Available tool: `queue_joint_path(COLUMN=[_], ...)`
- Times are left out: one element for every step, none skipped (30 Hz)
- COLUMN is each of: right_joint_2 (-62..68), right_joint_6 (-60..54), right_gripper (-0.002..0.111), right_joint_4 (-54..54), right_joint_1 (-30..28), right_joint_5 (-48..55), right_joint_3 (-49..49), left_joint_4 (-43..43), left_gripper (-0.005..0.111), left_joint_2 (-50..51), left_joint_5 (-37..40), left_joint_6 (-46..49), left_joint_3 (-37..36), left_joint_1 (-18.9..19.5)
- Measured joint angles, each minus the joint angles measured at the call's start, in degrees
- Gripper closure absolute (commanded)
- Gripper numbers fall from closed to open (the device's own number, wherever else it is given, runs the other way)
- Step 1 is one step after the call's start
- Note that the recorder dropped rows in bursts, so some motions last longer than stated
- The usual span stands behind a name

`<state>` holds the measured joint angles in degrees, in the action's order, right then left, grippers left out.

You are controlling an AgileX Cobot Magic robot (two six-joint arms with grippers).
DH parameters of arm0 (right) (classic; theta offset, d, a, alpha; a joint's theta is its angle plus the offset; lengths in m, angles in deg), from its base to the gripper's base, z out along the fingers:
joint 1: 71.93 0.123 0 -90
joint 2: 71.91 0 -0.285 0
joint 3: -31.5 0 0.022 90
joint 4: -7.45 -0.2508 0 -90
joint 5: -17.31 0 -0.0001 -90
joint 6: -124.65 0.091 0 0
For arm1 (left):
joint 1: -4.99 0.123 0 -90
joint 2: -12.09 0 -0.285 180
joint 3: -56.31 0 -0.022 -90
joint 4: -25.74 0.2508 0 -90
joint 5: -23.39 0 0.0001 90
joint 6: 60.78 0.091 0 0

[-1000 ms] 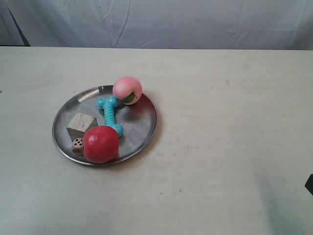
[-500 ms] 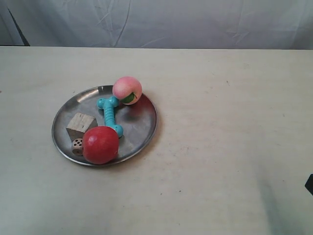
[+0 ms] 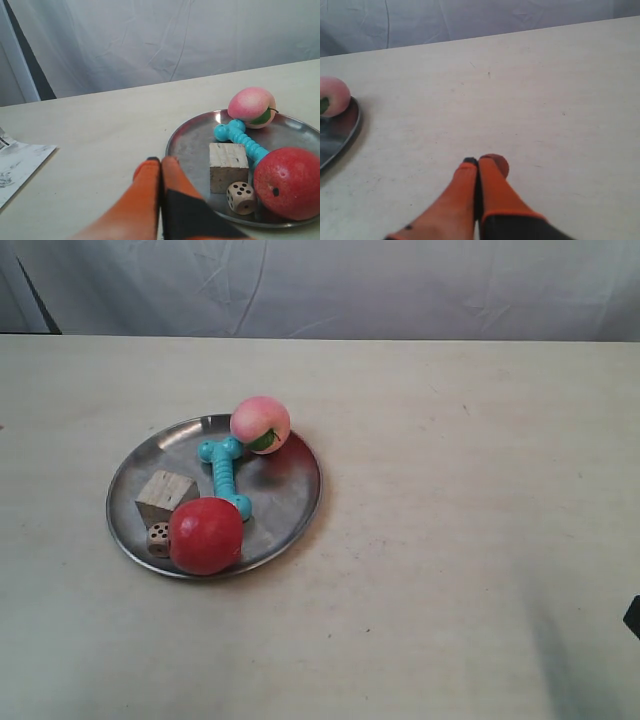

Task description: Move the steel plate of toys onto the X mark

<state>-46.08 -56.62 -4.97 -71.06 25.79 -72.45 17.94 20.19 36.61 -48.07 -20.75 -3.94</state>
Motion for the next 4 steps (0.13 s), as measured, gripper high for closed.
queue_joint_path(right_joint_2=[0.0,0.0,0.0,0.0], right_joint_6=[0.0,0.0,0.0,0.0], right_gripper=[0.108,0.108,0.108,0.108], right_joint_4=[0.0,0.0,0.0,0.0], right_joint_1=[0.0,0.0,0.0,0.0], right_joint_5=[0.0,0.0,0.0,0.0], right_joint_3=[0.0,0.0,0.0,0.0], left_joint_4=[0.0,0.0,0.0,0.0], left_gripper=[0.107,0.107,0.107,0.107], left_joint_2=[0.0,0.0,0.0,0.0], left_joint_5=[0.0,0.0,0.0,0.0], left_joint_6=[0.0,0.0,0.0,0.0], left_joint_3=[0.0,0.0,0.0,0.0], left_joint_1=[0.0,0.0,0.0,0.0])
